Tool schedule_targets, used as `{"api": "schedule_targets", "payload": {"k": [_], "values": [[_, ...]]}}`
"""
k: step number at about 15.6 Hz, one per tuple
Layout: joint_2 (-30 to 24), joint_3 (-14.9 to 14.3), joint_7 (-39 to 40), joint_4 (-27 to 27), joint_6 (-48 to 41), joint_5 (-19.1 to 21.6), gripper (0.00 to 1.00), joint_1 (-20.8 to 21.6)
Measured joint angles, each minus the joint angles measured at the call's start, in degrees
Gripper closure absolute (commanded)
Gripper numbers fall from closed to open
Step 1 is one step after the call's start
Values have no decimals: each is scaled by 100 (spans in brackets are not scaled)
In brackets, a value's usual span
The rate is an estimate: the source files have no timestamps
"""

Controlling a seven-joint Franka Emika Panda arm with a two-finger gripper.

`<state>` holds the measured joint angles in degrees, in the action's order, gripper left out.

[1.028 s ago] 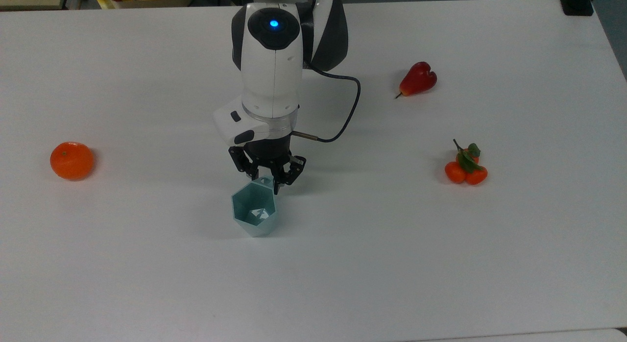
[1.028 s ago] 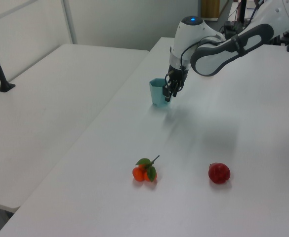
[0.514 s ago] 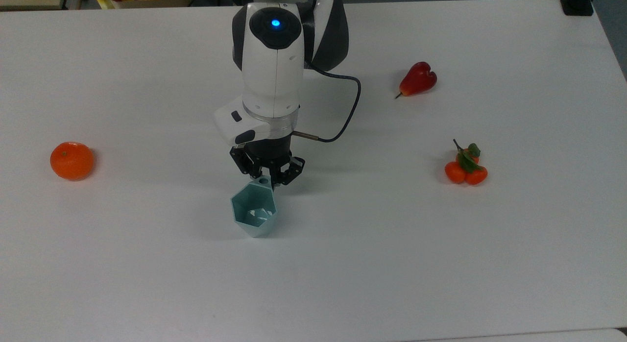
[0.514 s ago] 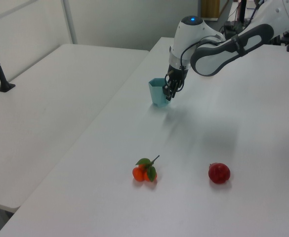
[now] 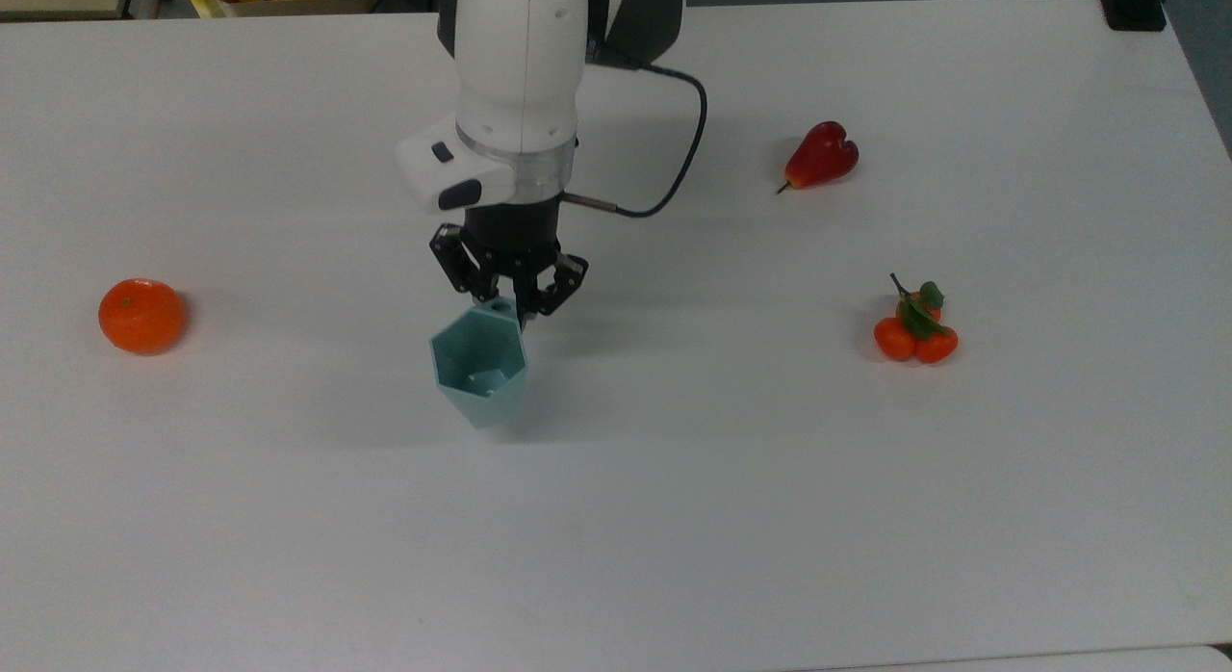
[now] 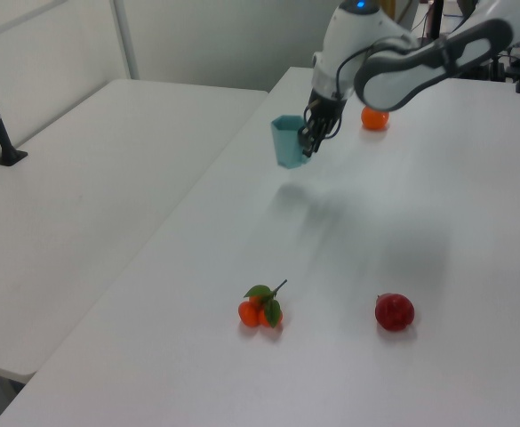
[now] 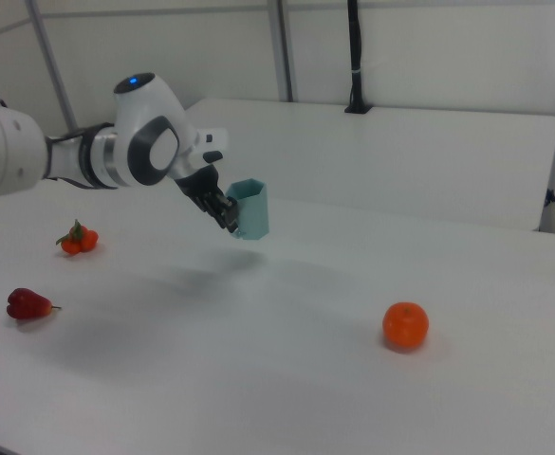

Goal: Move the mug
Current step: 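Lift the teal mug and carry it toward the orange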

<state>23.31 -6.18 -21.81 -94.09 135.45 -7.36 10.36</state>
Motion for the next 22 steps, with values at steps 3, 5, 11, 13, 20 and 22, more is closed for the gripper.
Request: {"api": "schedule_targets", "payload": {"k": [3, 5, 11, 13, 20, 22], "values": [[-782, -1, 24, -642, -293, -7, 91, -30], [-1292, -1, 114, -1169, -376, -12, 91, -37], [-2350, 1, 155, -2633, -616, -211, 91, -37], [-2482, 8, 158, -3000, -646, -268, 91, -32], [-2535, 25, 165, -3487, -647, -400, 77, 20], [-2534, 25, 165, -3595, -658, -467, 62, 25]]}}
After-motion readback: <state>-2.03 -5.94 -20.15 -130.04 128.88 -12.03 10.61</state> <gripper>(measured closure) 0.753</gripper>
